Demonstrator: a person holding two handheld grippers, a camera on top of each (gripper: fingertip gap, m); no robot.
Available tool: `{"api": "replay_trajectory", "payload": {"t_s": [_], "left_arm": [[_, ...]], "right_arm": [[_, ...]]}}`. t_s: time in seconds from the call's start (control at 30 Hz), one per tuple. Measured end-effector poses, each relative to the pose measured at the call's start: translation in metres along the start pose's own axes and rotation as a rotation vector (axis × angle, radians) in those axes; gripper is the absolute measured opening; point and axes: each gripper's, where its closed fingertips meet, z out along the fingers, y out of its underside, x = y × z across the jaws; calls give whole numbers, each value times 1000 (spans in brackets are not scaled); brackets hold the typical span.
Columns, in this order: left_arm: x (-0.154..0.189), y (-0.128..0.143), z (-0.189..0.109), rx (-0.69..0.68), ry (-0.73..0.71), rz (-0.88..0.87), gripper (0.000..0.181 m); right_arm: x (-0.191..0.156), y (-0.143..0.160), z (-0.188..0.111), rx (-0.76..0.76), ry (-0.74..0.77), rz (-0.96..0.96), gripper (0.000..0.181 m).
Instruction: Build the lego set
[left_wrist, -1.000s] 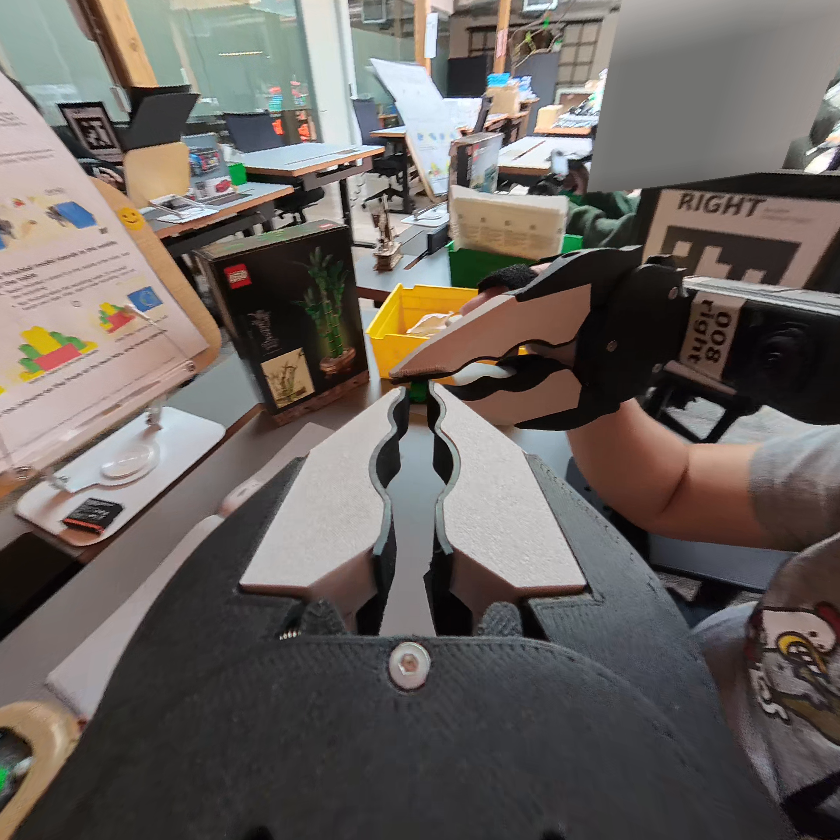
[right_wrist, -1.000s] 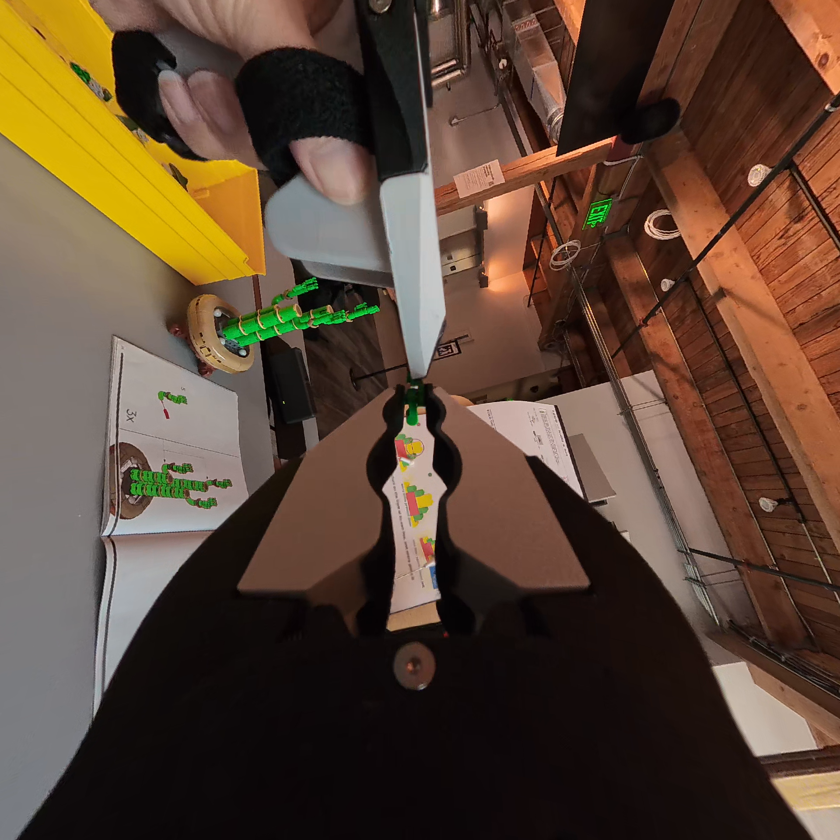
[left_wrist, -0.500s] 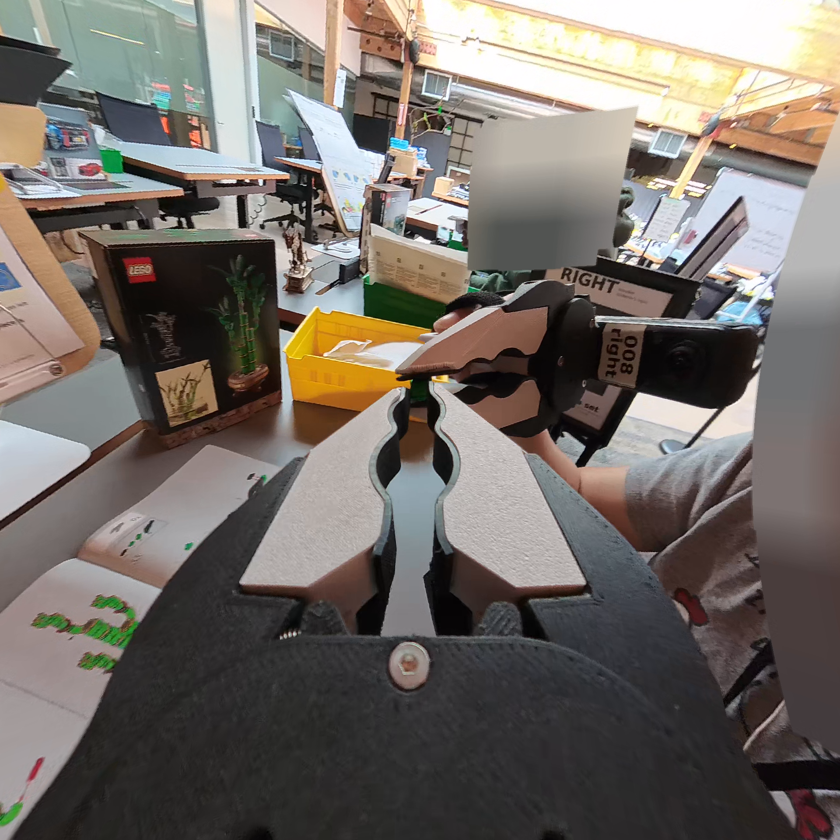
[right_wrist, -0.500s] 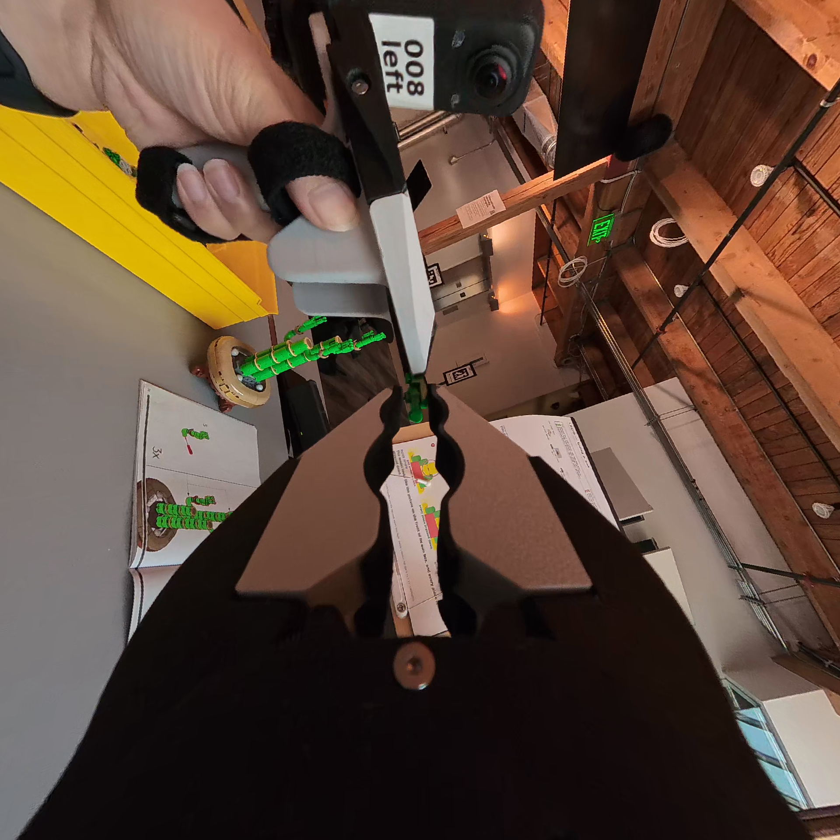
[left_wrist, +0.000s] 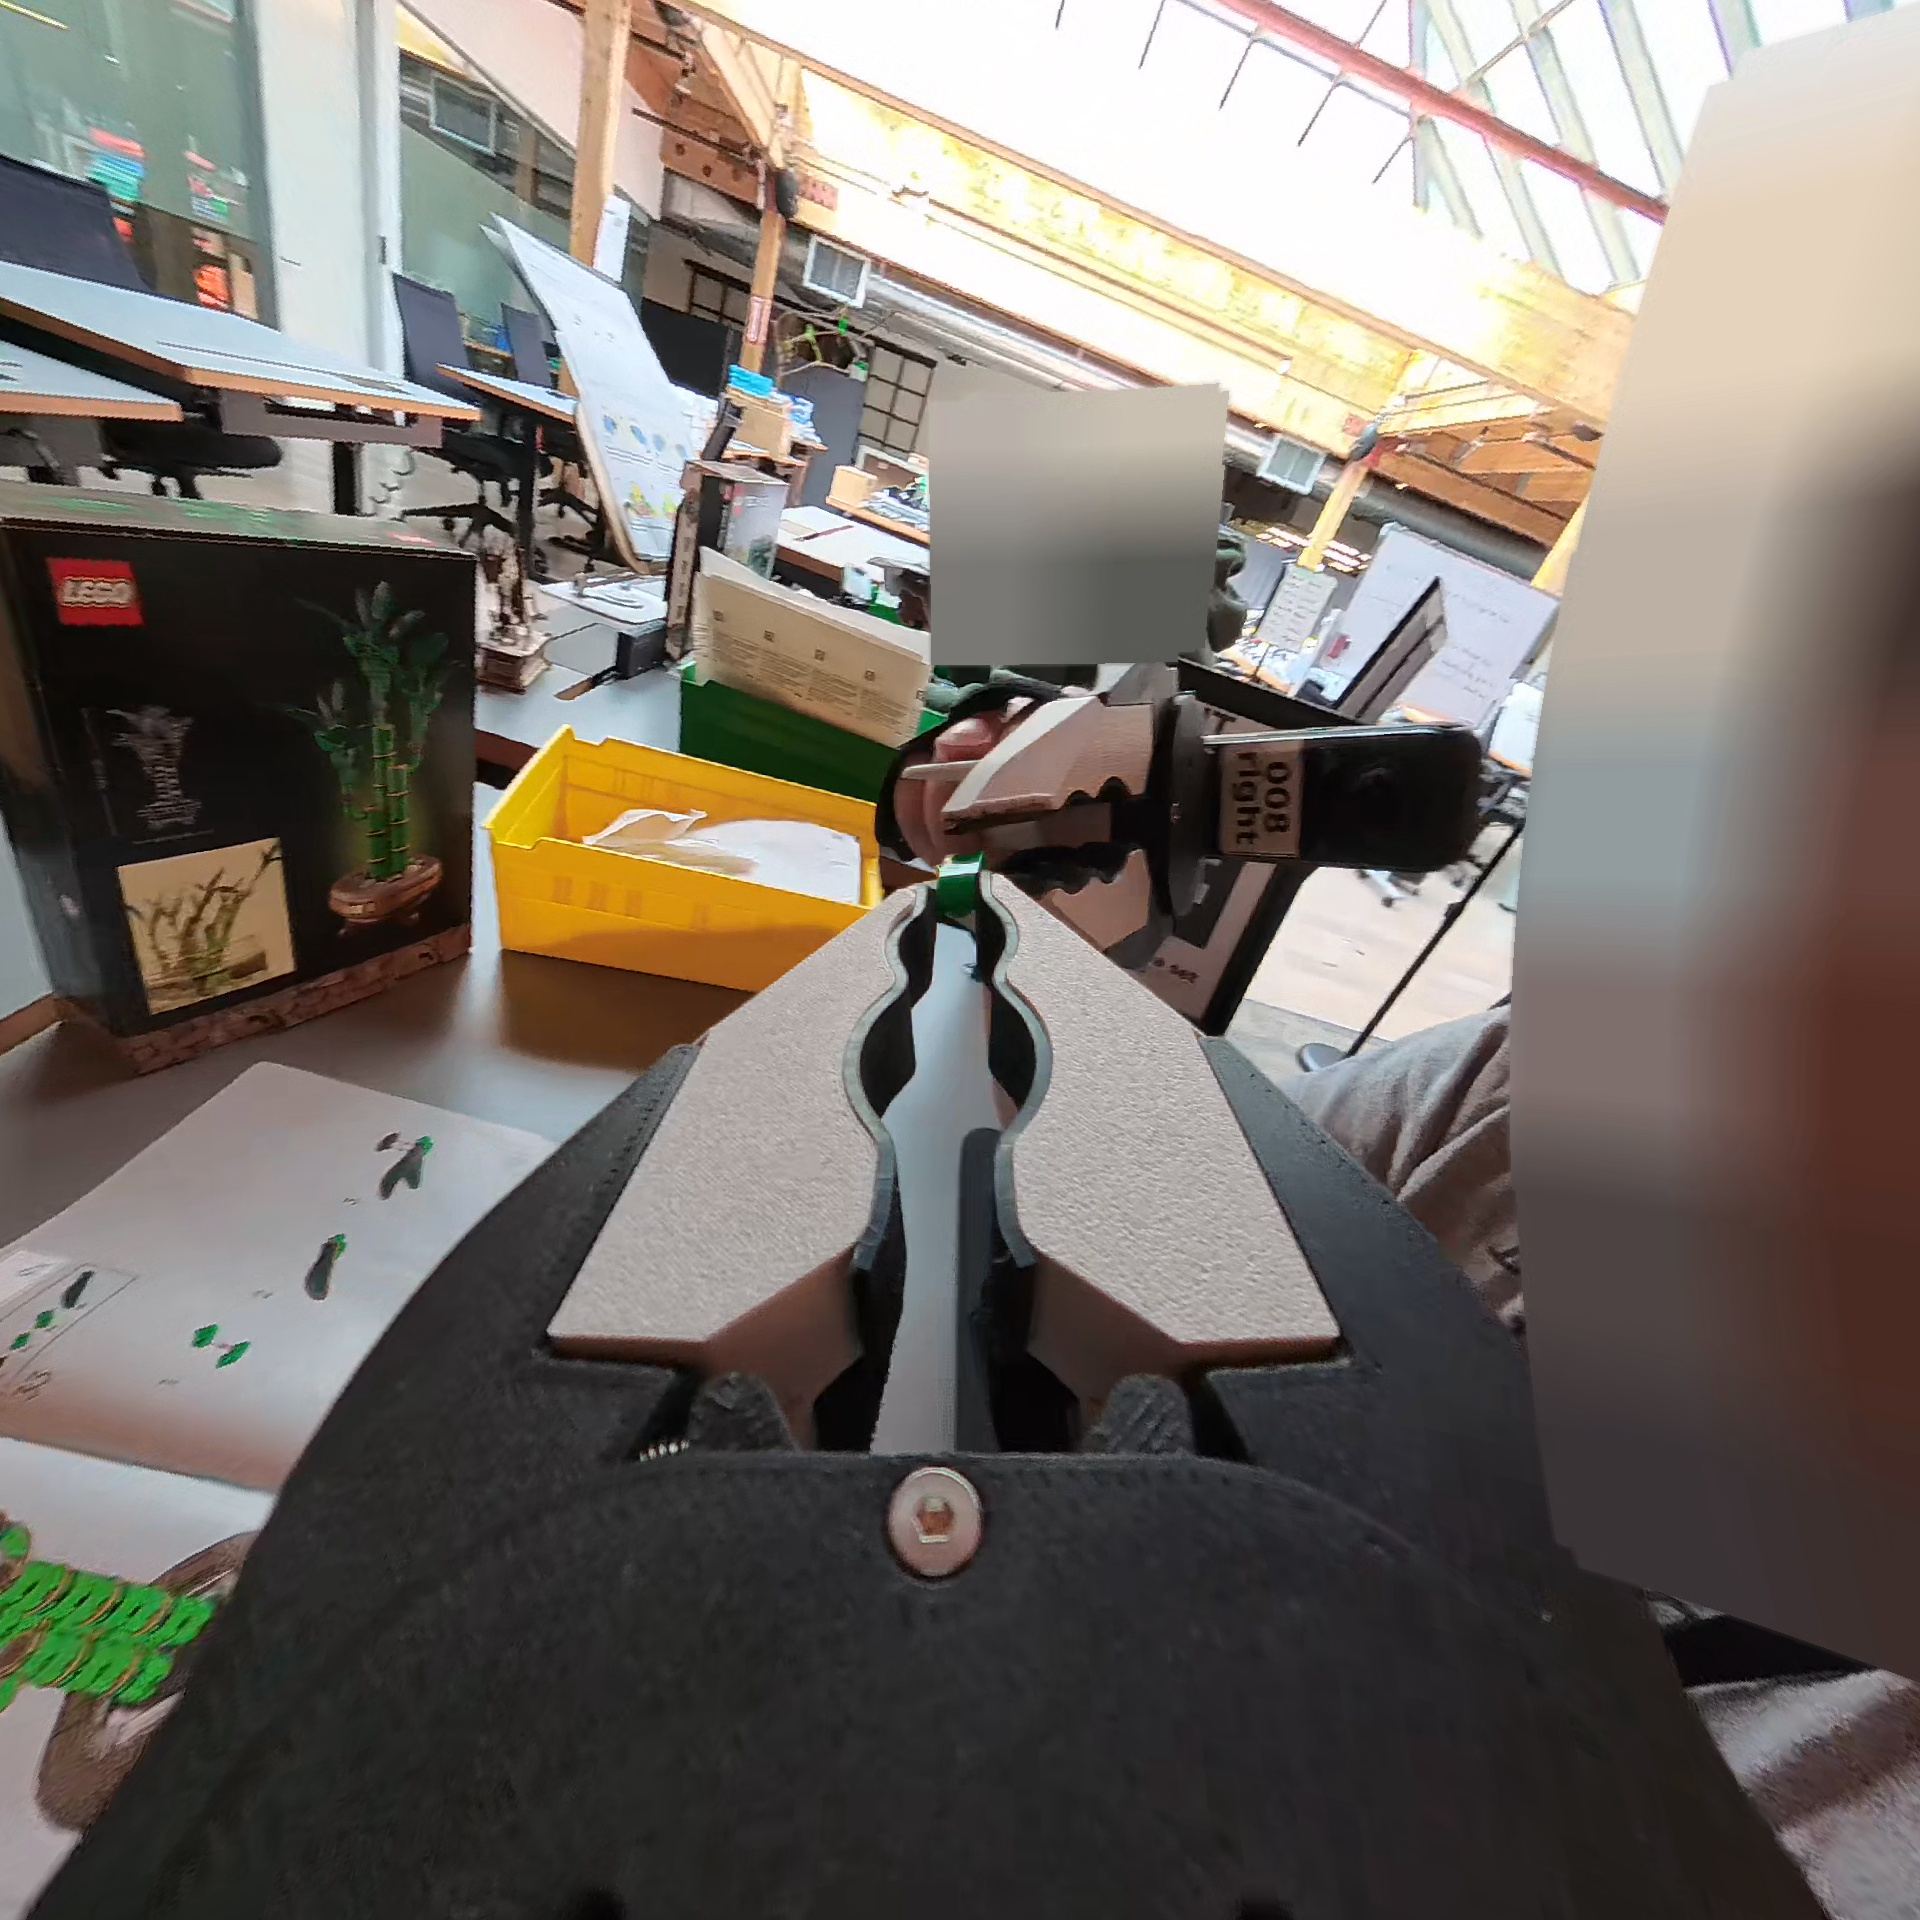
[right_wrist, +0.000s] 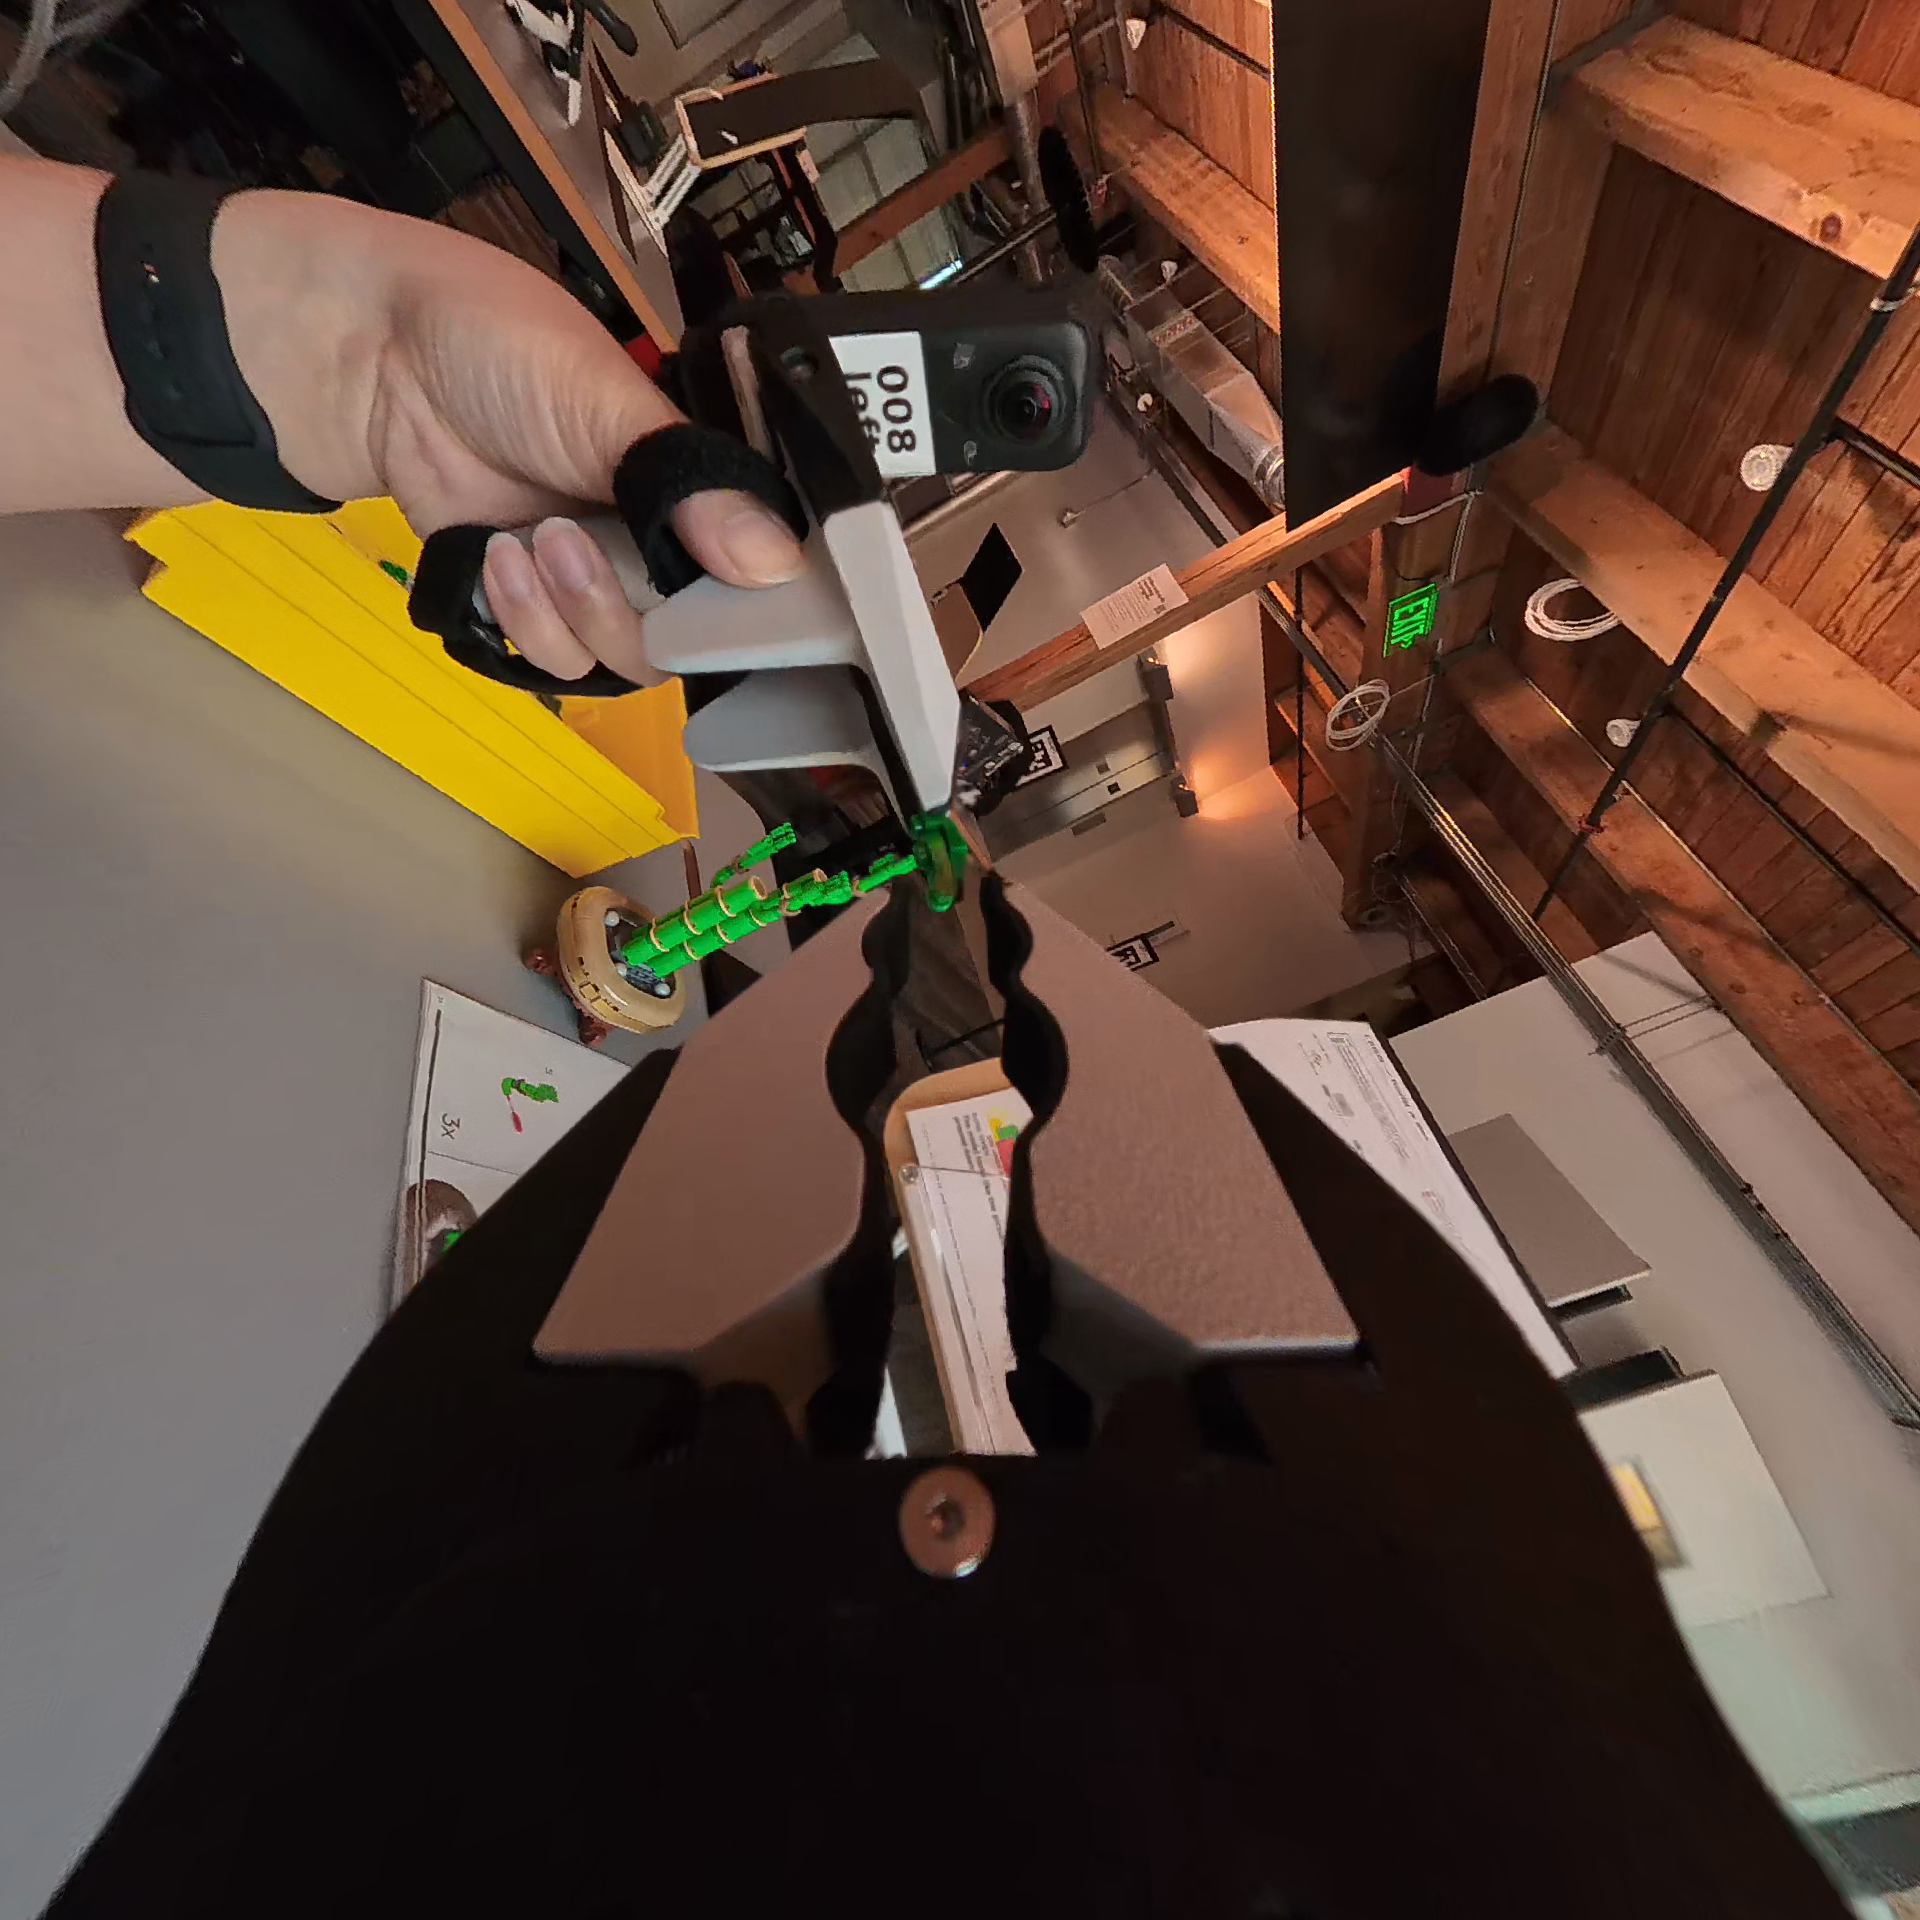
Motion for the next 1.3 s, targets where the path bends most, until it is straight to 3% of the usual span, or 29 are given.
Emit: {"api": "replay_trajectory", "payload": {"t_s": [0.17,0.27,0.53,0.77,1.3], "left_arm": [[4,-2,0,16,33,-11,5],[12,-6,1,31,52,52,5],[45,-4,2,-6,11,521,5],[58,8,9,-49,-1,744,5],[57,6,12,-41,-63,846,5]], "right_arm": [[2,-6,-7,91,-43,113,10],[7,-15,-12,195,-123,342,15],[5,-38,-27,358,-377,720,33],[-12,-43,-26,334,-473,716,23],[-8,-47,-26,344,-453,711,10]]}}
